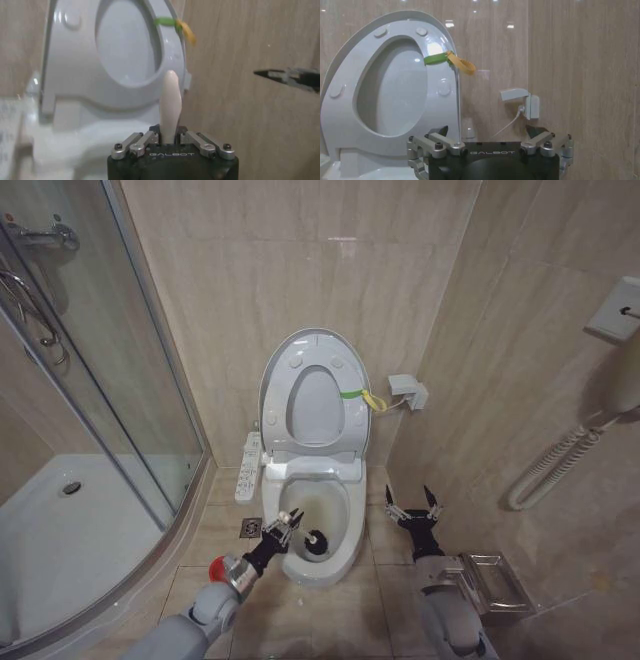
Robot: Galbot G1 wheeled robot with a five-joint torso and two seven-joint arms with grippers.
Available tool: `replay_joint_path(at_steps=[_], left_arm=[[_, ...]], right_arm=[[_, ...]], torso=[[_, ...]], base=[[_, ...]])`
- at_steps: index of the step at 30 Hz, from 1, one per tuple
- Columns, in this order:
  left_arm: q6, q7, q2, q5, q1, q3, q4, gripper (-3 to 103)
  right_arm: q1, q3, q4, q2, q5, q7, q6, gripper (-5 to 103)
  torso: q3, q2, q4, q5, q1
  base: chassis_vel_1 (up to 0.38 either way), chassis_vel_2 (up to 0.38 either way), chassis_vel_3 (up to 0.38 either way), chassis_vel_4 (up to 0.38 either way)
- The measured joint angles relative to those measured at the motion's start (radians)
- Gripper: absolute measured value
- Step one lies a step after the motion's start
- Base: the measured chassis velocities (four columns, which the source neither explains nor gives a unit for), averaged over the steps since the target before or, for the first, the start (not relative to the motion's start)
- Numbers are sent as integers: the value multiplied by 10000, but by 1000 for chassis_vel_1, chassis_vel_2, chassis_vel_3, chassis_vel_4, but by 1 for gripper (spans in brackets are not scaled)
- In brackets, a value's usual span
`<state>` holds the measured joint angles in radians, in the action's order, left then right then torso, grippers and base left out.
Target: Open the toilet lid, clean the toilet bowl with a toilet brush, close the toilet lid, and flush.
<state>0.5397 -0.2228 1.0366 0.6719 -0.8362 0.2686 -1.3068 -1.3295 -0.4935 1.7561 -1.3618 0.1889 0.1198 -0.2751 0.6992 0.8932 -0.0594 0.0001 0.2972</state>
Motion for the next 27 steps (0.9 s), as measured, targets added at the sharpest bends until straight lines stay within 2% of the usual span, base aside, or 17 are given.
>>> replay_joint_path(at_steps=[9, 15, 21, 27], left_arm=[[290, 48, 237, -579, 322, -617, -296, 19], [406, -142, 299, -454, 321, -678, -292, 19], [186, -13, 347, -76, 157, -304, -609, 19], [14, 172, 521, -35, 31, 137, -562, 19]], right_arm=[[0, 0, 0, 0, 0, 0, 0, 100], [1, 0, 0, 0, 0, 0, 0, 100], [0, 0, 0, 0, 0, 0, 0, 100], [0, 0, 0, 0, 0, 0, 0, 100]], torso=[[0, 0, -1, 0, 0], [0, 0, -1, 0, 0], [0, 0, 0, 0, 0], [-1, 0, -1, 0, 0]], base=[[0, 0, 0, 0], [0, 0, 0, 0], [0, 0, 0, 0], [0, 0, 0, 0]])
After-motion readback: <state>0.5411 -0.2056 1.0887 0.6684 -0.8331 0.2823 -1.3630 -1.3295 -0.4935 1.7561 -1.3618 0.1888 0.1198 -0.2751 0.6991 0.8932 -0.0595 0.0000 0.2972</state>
